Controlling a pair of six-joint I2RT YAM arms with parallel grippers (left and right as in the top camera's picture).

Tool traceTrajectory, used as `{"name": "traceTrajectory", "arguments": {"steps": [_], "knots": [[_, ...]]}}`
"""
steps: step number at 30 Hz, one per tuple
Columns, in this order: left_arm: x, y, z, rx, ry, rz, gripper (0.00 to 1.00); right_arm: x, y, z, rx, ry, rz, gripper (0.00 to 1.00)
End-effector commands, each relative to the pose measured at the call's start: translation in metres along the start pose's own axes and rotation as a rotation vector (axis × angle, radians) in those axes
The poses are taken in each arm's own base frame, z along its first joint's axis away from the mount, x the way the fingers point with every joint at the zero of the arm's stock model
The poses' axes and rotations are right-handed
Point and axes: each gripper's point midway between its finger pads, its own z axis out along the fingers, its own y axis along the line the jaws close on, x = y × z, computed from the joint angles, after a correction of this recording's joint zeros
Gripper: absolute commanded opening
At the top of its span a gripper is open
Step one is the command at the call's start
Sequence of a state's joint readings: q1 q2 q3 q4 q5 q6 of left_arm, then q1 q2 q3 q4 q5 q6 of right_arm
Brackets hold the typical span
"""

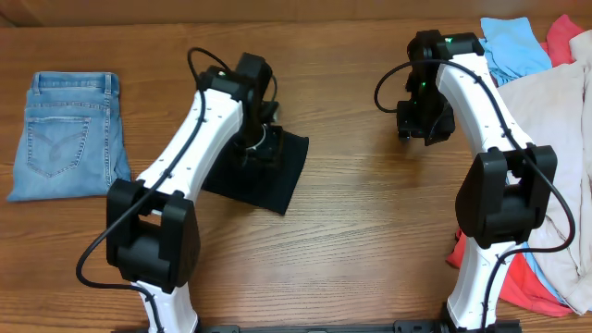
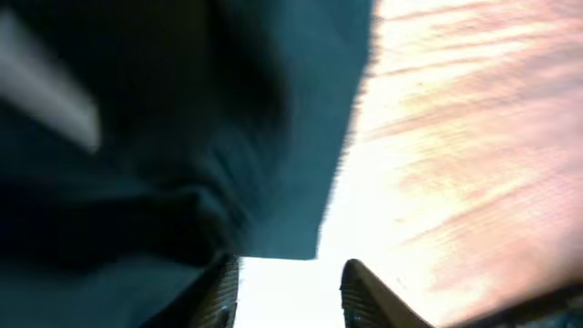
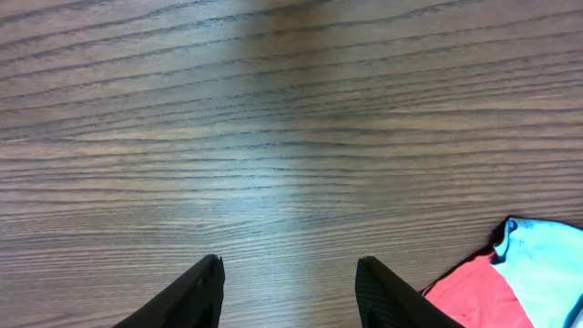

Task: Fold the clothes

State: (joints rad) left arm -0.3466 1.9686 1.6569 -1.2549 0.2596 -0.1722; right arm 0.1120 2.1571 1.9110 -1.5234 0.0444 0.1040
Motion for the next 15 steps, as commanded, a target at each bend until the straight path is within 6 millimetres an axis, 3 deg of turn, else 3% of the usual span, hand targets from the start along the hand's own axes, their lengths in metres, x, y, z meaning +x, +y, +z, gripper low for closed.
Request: {"name": "traceTrajectory", "arguments": {"steps": [1, 4, 7, 10, 11, 15], "knots": [[0.005, -0.041, -0.001, 0.172, 0.018, 0.127, 0.44, -0.005, -0.001, -0.022, -0.01, -0.069, 0.001, 0.5], [0.001, -0.042, -0.016, 0.155, -0.001, 0.16, 0.42, -0.004, 0.003, -0.022, -0.029, -0.066, 0.0, 0.5], [-0.009, -0.024, -0.039, 0.08, -0.05, 0.128, 0.41, -0.003, 0.007, -0.022, -0.053, -0.061, -0.007, 0.5], [-0.022, 0.008, -0.068, -0.003, -0.119, 0.031, 0.41, 0.0, 0.019, -0.022, -0.119, -0.049, -0.082, 0.5], [-0.029, 0.031, -0.081, -0.044, -0.159, -0.048, 0.42, 0.003, 0.032, -0.024, -0.184, -0.043, -0.136, 0.5], [-0.04, 0.078, -0.089, -0.066, -0.209, -0.184, 0.44, 0.008, 0.077, -0.035, -0.4, -0.055, -0.267, 0.54]]}}
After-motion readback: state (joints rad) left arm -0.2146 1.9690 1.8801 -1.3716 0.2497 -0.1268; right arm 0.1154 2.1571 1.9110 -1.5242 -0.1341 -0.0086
